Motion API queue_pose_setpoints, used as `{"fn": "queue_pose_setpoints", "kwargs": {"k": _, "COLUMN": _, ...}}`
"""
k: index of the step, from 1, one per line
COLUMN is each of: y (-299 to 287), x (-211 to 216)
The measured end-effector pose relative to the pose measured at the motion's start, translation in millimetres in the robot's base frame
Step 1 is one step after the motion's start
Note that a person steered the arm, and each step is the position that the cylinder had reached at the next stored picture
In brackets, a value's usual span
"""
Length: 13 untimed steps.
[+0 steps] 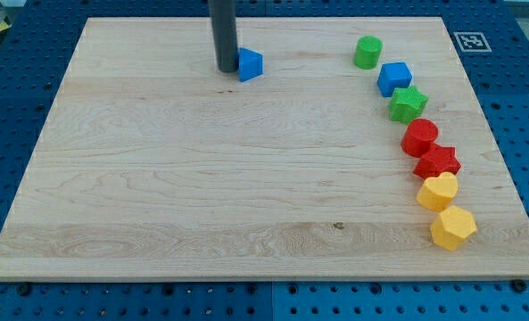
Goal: Move the blue triangle closer to green circle
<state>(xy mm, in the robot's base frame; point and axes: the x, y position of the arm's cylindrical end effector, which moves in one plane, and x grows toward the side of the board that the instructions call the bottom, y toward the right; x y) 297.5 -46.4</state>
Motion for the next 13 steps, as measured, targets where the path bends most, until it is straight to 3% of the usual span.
{"fn": "queue_pose_setpoints", "kwargs": {"k": 1, "y": 29.7, "x": -3.3}}
{"fn": "queue_pose_setpoints", "kwargs": {"k": 3, "y": 55.5, "x": 53.6}}
{"fn": "queue_pose_setpoints", "kwargs": {"k": 4, "y": 58.8, "x": 51.7}}
{"fn": "queue_pose_setpoints", "kwargs": {"k": 6, "y": 62.0, "x": 33.9}}
{"fn": "queue_pose_setpoints", "kwargs": {"k": 9, "y": 123.4, "x": 24.3}}
{"fn": "queue_pose_setpoints", "kwargs": {"k": 13, "y": 130.0, "x": -34.4}}
